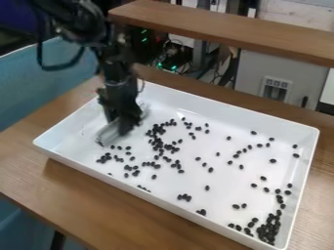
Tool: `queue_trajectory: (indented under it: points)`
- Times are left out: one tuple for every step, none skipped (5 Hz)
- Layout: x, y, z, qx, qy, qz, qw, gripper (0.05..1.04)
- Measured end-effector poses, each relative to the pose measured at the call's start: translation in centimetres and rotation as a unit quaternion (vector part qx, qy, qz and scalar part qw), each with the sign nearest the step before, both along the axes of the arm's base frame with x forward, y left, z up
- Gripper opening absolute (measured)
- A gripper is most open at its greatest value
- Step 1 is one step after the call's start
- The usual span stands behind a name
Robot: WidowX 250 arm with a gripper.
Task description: Sweep into pile
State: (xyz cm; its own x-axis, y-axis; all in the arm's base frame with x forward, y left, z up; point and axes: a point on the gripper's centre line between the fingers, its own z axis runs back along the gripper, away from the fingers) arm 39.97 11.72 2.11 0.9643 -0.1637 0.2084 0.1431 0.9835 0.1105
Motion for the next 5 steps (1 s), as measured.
queue_trajectory:
  points:
    - [0.0,-3.0,-0.5,-0.014,0.015,-0.039,0.999,0.405]
    - [-0.8,-6.8,-0.7,-0.037,0.017,-0.067,0.9969,0.405]
    - [-1.8,-11.1,-0.8,-0.045,0.023,-0.1,0.9937,0.405]
    - [-2.9,-14.4,-0.9,-0.065,0.023,-0.109,0.9916,0.405]
    - [-3.5,-17.5,-1.0,-0.082,0.019,-0.12,0.9892,0.405]
